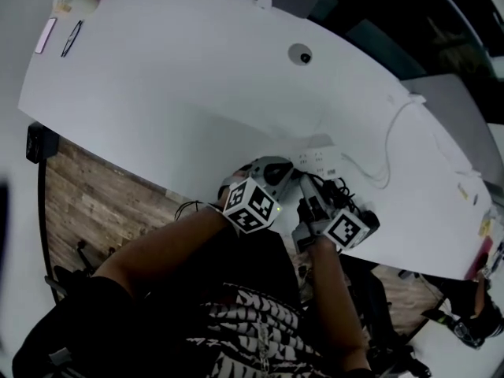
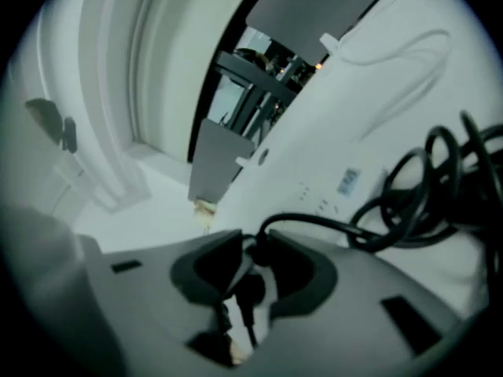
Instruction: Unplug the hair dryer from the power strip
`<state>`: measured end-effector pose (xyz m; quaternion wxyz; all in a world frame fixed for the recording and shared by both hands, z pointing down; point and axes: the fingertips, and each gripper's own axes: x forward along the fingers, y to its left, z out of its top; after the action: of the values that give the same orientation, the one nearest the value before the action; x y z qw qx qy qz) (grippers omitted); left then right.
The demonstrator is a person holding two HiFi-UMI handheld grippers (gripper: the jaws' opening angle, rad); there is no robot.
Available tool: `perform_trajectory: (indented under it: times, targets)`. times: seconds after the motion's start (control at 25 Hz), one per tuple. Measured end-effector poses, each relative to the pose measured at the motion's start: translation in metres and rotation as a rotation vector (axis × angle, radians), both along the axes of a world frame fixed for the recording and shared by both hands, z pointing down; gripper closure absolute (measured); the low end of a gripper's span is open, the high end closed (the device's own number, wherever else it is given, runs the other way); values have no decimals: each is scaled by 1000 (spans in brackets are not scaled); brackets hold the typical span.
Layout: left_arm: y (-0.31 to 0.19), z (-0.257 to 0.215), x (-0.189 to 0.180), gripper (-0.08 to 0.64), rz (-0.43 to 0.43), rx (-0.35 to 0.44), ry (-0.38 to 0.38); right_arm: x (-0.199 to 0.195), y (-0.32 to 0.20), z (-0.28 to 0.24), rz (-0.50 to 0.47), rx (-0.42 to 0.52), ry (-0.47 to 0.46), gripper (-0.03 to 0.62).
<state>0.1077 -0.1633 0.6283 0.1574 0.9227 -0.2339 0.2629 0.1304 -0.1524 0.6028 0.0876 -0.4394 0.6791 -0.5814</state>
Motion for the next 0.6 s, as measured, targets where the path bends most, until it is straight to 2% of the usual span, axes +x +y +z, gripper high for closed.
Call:
perform_trajectory:
  times: [0.08, 0.28, 0.36, 0.44, 0.52, 0.6]
  targets:
    - [0, 1, 0, 532, -11, 10, -15, -3, -4, 0, -13, 57, 26, 445]
    - [1, 1, 3, 532, 8, 42, -44, -3, -11, 5, -112, 201, 88, 443]
    - [1, 0, 3, 532, 10, 47, -46, 1, -10, 5, -140, 253, 103, 486]
    - [1, -1, 3, 532, 7, 46, -44, 2, -10, 3, -159, 292, 131, 499]
    - [0, -2, 2, 532, 1, 45, -41, 7, -15, -8, -121, 338, 199, 502]
    - [-1, -3, 1, 532, -10, 43, -32, 18, -23, -24, -34, 391, 285, 502]
